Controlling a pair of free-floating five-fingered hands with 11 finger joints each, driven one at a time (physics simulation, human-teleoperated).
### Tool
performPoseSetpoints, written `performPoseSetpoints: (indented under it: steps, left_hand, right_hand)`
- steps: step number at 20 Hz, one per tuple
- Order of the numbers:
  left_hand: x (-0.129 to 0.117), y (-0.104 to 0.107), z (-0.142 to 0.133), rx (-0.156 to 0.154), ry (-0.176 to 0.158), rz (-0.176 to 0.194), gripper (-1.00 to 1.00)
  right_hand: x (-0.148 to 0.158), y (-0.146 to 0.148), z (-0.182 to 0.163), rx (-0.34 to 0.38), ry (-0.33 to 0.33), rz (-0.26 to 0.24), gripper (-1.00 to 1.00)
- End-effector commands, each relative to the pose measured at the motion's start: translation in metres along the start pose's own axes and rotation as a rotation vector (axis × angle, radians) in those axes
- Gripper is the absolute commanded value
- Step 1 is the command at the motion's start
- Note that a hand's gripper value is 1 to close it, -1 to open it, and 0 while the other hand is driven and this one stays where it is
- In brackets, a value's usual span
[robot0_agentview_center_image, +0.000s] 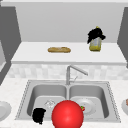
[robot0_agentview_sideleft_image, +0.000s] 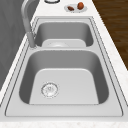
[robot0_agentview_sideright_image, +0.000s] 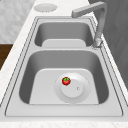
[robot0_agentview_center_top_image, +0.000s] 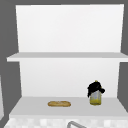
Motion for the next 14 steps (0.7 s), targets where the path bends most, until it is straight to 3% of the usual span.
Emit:
performPoseSetpoints:
  steps: [1, 6, 10, 14]
  left_hand:
    - [0.000, 0.000, 0.000, 0.000, 0.000, 0.000, 0.00]
    - [0.000, 0.000, 0.000, 0.000, 0.000, 0.000, 0.00]
    - [0.000, 0.000, 0.000, 0.000, 0.000, 0.000, 0.00]
    - [0.000, 0.000, 0.000, 0.000, 0.000, 0.000, 0.00]
  right_hand:
    - [0.022, -0.023, -0.004, 0.013, 0.016, -0.012, 1.00]
    - [0.046, -0.054, 0.006, 0.000, -0.043, -0.059, 1.00]
    - [0.072, -0.072, 0.006, 0.002, -0.054, -0.011, 1.00]
    - [0.101, -0.094, 0.003, 0.005, -0.033, -0.013, 1.00]
